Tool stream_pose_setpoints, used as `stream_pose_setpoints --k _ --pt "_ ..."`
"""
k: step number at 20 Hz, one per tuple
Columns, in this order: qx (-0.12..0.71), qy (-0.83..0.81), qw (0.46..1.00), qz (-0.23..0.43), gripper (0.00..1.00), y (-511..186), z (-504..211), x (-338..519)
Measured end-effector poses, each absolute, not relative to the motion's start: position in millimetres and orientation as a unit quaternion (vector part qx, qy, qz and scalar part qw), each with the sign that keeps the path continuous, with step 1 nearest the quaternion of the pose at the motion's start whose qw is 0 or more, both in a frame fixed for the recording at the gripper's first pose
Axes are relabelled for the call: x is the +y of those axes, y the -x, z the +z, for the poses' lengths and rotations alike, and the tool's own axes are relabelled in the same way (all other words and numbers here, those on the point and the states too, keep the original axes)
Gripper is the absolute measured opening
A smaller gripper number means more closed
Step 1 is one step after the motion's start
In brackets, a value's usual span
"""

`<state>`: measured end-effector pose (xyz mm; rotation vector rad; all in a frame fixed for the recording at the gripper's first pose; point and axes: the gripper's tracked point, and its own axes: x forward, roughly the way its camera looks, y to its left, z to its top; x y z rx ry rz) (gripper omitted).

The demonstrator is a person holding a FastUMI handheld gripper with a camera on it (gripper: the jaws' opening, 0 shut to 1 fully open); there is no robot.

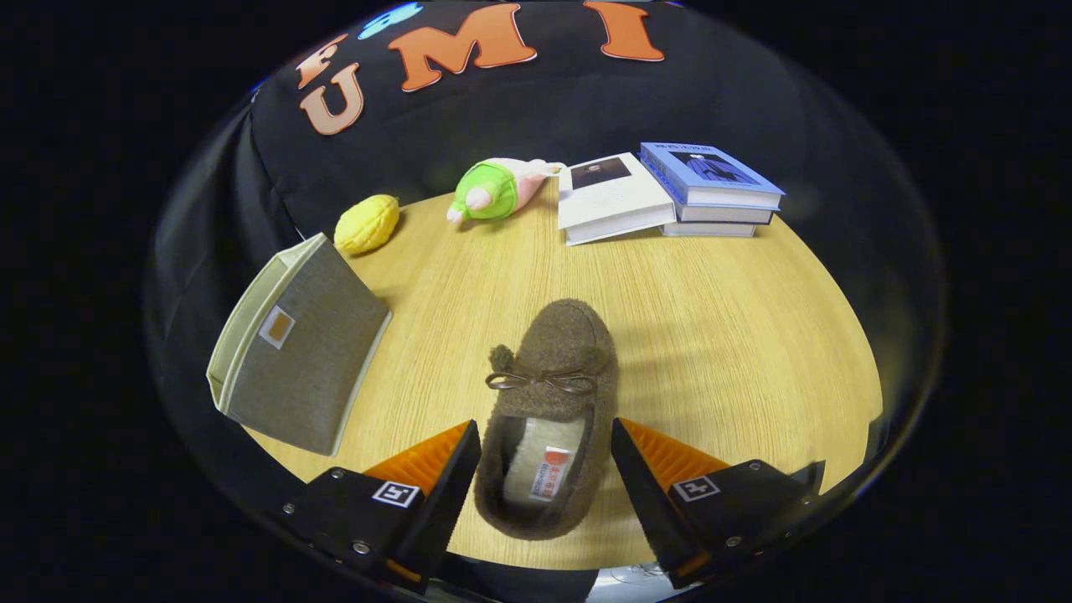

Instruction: Open the storage box then place both shoes into the box .Put the left shoe in first, then the right shoe, with the right side of both shoes facing outward in a uniform manner.

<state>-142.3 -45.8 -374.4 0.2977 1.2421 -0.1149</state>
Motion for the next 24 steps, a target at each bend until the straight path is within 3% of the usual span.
stream_pose_setpoints --k 4,10,12,17,19,24 --pt "0.587 -0.157 0.790 -0.083 0.85 138.5 -398.0 -57.2" --pt "0.577 -0.141 0.794 -0.130 0.63 129.1 -424.9 -72.7" --pt "0.573 -0.145 0.796 -0.129 0.52 125.3 -431.6 -67.0" --pt "0.569 -0.139 0.795 -0.159 0.12 123.6 -433.4 -75.7" --pt "0.573 -0.144 0.790 -0.164 0.05 124.3 -432.7 -74.6" --pt "0.563 -0.154 0.799 -0.143 0.04 107.4 -405.7 -51.5"
